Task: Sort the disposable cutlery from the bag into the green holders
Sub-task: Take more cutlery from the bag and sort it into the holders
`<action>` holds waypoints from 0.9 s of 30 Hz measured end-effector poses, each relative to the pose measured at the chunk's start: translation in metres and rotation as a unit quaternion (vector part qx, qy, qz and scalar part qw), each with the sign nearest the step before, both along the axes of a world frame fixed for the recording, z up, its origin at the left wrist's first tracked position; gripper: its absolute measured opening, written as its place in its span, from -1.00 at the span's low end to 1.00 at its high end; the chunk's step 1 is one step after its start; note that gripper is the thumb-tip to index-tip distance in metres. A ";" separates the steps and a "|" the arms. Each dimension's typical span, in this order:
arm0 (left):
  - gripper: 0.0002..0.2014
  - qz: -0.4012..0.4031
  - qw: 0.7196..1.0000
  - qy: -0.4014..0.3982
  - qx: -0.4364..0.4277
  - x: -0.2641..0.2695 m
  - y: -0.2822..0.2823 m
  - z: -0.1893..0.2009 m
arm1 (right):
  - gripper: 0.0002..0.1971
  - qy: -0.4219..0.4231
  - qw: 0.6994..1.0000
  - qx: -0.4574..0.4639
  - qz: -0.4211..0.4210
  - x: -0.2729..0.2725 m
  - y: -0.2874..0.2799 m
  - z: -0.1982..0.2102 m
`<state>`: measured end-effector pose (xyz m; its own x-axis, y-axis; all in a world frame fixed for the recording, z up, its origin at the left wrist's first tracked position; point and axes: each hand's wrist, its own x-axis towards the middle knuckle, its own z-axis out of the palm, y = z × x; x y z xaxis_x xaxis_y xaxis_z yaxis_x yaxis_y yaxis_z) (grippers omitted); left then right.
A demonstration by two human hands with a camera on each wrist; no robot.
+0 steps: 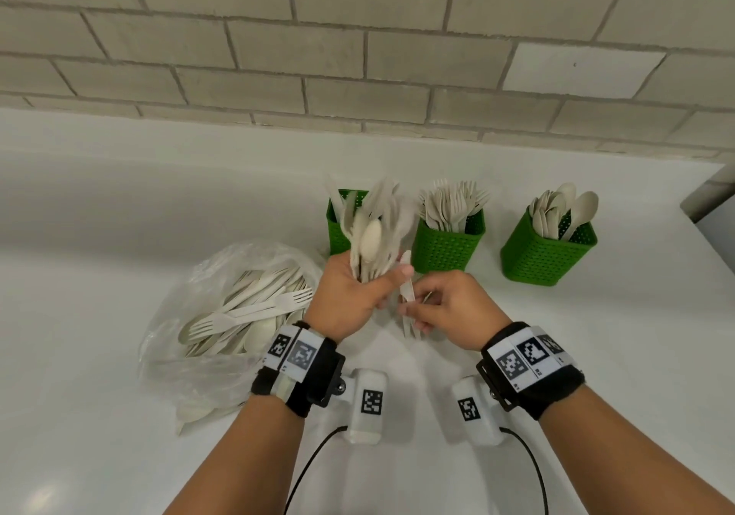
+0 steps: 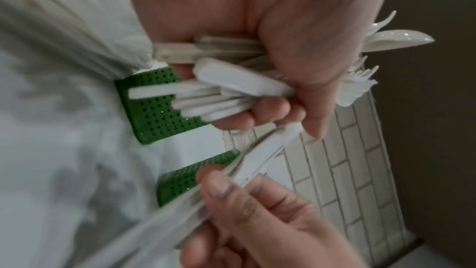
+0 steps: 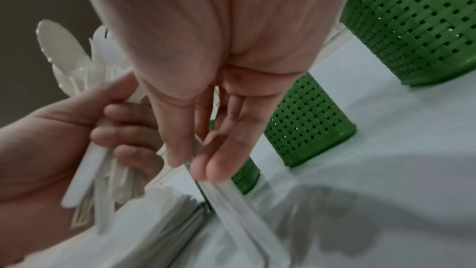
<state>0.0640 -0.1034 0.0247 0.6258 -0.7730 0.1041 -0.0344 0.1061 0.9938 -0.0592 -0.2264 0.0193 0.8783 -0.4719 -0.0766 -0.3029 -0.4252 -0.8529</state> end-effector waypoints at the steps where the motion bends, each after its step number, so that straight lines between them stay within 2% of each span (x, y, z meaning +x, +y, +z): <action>1: -0.93 0.019 1.000 0.024 -0.007 0.002 0.001 0.002 | -0.82 -0.005 1.000 -0.006 -0.006 0.003 -0.003 0.006; 3: -0.84 0.049 0.990 0.122 -0.041 0.009 0.003 0.005 | -0.83 -0.043 0.998 -0.019 -0.043 0.011 -0.009 0.028; 5: -0.63 0.053 0.968 0.232 -0.081 0.019 0.006 0.009 | -0.79 -0.106 0.990 -0.019 -0.092 0.023 -0.015 0.054; 6: -0.60 0.048 0.960 0.260 -0.090 0.023 0.008 0.010 | -0.79 -0.132 0.984 -0.014 -0.116 0.032 -0.018 0.066; 9: -0.66 0.031 0.965 0.250 -0.075 0.033 0.013 0.012 | -0.85 -0.188 0.971 0.018 -0.145 0.063 -0.025 0.086; 10: -0.66 0.028 0.966 0.247 -0.073 0.034 0.015 0.013 | -0.86 -0.182 0.972 0.013 -0.146 0.073 -0.029 0.084; 12: -0.68 0.024 0.964 0.254 -0.077 0.034 0.017 0.015 | -0.85 -0.101 0.987 -0.046 -0.115 0.089 -0.031 0.077; 14: -0.69 0.018 0.961 0.267 -0.077 0.034 0.019 0.016 | -0.76 -0.012 0.988 -0.135 -0.078 0.096 -0.029 0.069; 16: -0.70 0.013 0.961 0.267 -0.076 0.034 0.020 0.015 | -0.62 -0.005 0.979 -0.169 -0.118 0.093 -0.022 0.069; 17: -0.71 0.011 0.962 0.261 -0.076 0.035 0.021 0.013 | -0.57 -0.025 0.976 -0.161 -0.147 0.089 -0.017 0.072; 19: -0.69 0.000 0.966 0.250 -0.071 0.034 0.021 0.011 | -0.69 -0.093 0.976 -0.097 -0.169 0.079 -0.005 0.079; 21: -0.61 -0.030 0.965 0.248 -0.077 0.032 0.019 0.010 | -0.86 -0.107 0.988 -0.052 -0.100 0.068 0.009 0.082; 22: -0.58 -0.049 0.964 0.249 -0.083 0.030 0.017 0.009 | -0.87 -0.094 0.993 -0.040 -0.058 0.062 0.017 0.082; 24: -0.56 -0.072 0.964 0.242 -0.086 0.025 0.015 0.010 | -0.80 -0.101 0.994 -0.012 -0.033 0.054 0.023 0.076; 27: -0.49 -0.047 0.973 0.214 -0.069 0.017 0.012 0.010 | -0.72 -0.144 0.983 0.054 -0.099 0.045 0.020 0.074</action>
